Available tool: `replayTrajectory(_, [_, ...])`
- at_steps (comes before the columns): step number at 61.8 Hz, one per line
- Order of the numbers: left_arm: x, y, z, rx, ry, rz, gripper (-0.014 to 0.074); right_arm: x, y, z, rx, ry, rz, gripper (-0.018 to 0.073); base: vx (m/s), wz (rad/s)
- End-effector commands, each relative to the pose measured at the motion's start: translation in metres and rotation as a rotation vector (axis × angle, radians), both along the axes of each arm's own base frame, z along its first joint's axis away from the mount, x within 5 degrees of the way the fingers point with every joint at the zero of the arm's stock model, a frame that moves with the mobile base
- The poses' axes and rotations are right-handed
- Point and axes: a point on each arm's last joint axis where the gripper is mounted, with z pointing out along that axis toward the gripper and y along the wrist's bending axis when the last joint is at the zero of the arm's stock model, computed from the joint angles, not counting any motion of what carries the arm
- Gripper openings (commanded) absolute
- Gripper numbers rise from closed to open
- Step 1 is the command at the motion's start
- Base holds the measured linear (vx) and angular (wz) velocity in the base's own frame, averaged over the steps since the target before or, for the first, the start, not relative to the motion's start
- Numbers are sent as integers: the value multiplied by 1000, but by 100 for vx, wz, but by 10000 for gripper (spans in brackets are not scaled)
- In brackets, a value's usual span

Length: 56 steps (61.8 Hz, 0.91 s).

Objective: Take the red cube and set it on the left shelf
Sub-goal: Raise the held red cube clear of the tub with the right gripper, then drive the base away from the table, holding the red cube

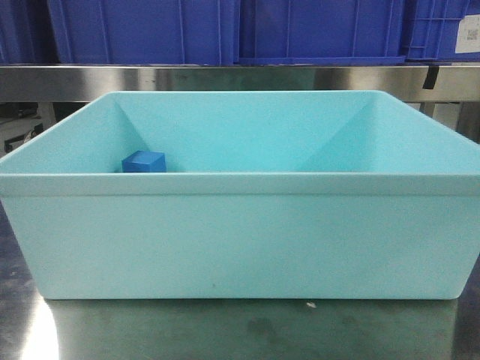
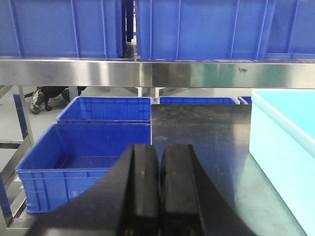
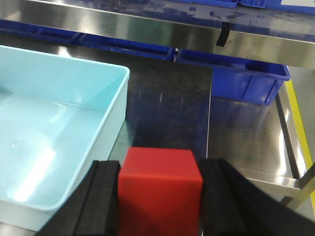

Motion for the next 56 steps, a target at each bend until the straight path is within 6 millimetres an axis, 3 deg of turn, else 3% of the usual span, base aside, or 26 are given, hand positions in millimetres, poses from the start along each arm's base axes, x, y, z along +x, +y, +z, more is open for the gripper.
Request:
replayTrajectory(1, [0,1,1,-10,-80,9,102,-8,-2,9,14,-179,22,161,0,0])
replayTrajectory(56, [0,1,1,-10,-80,9,101,-14,-3,4,25,-224,29,161,-1,7])
